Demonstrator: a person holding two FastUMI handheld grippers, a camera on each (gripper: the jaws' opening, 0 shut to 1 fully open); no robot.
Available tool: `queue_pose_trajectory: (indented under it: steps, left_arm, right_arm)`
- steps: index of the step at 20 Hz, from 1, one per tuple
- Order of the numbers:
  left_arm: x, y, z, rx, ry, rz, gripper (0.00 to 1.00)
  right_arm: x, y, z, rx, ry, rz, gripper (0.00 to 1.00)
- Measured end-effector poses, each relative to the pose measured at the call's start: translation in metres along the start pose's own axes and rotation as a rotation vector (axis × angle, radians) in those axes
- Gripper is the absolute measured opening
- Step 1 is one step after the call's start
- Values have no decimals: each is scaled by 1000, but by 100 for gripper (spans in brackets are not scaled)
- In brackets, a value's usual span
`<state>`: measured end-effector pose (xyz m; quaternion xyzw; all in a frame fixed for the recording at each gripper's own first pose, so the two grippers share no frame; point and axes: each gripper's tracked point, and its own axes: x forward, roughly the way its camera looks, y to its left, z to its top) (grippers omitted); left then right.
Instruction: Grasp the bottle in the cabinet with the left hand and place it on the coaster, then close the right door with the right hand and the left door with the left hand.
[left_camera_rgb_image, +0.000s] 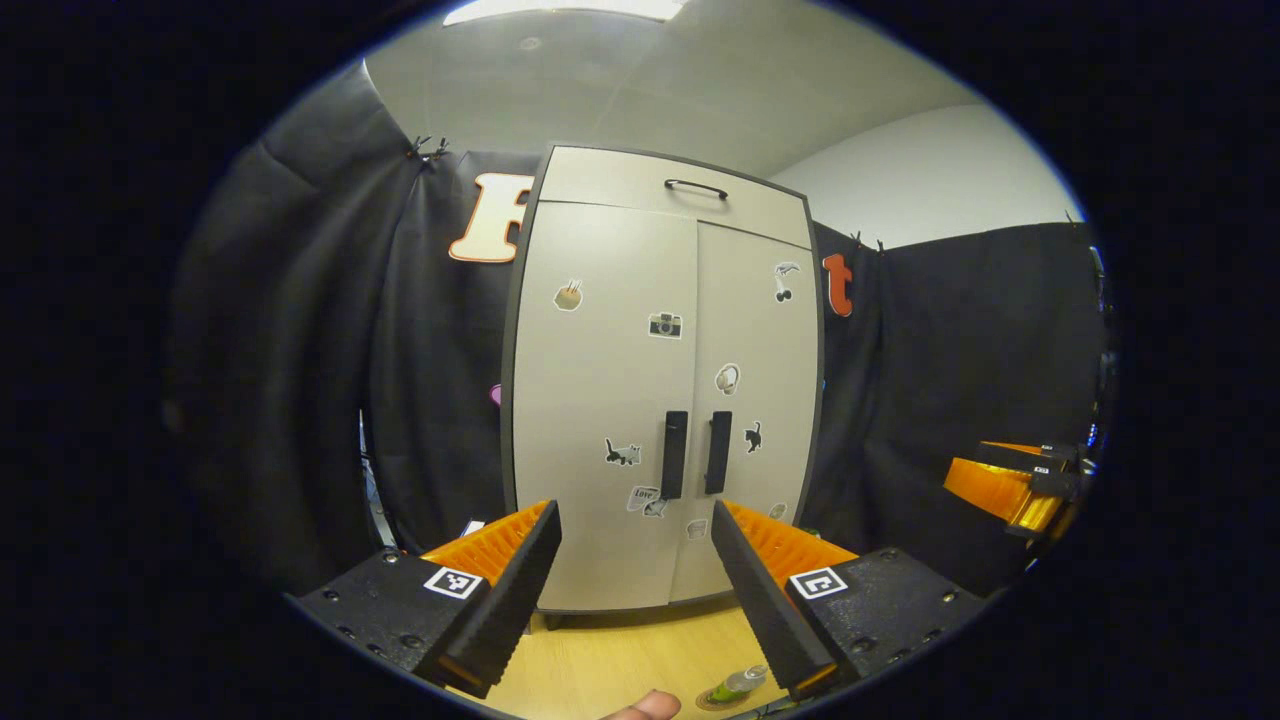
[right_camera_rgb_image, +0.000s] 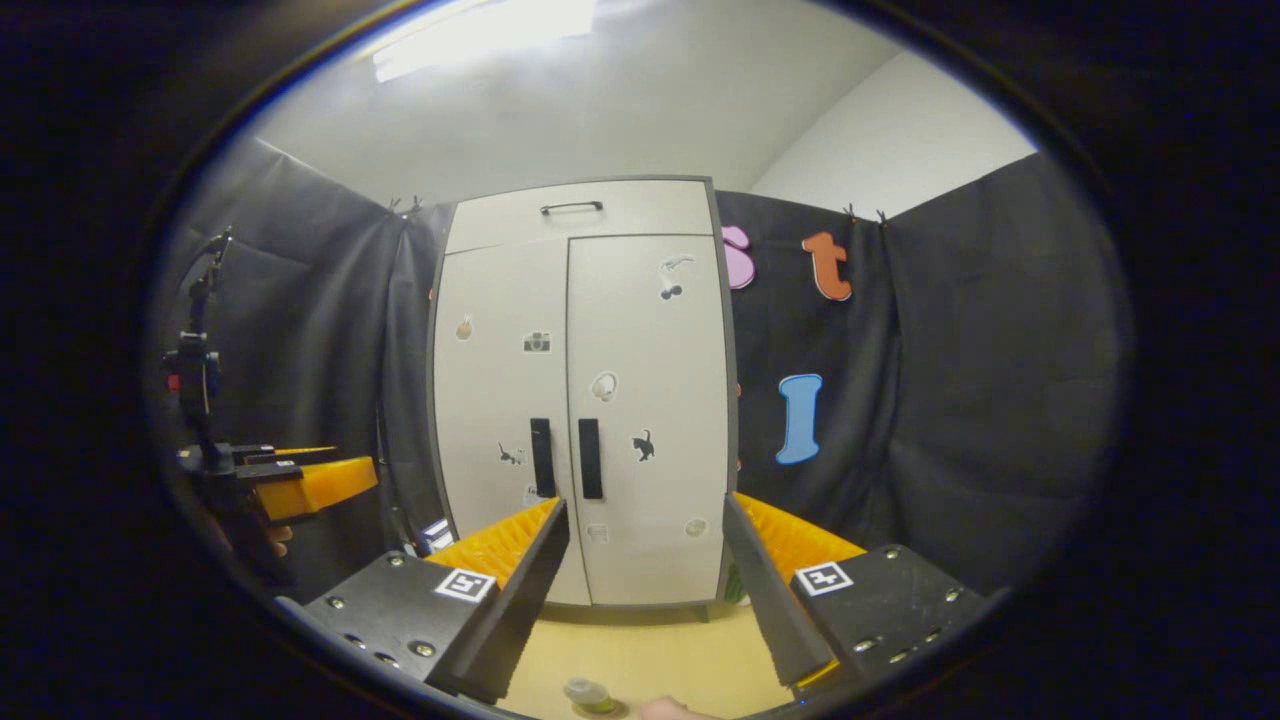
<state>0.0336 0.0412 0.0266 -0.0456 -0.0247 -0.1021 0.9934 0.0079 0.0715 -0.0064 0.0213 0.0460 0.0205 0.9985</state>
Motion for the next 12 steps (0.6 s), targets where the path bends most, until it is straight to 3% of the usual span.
queue_pose_trajectory:
  steps: [6,7,12]
  left_arm:
    - [13,-8,-10,-23,18,-43,96]
    - [14,-9,-9,-21,15,-49,93]
    - [19,-12,-5,-20,-7,-48,96]
  right_arm:
    - [12,-1,-4,-8,10,-17,93]
    - [13,-1,-5,-7,15,-19,93]
    - [15,-10,-2,-22,7,-35,93]
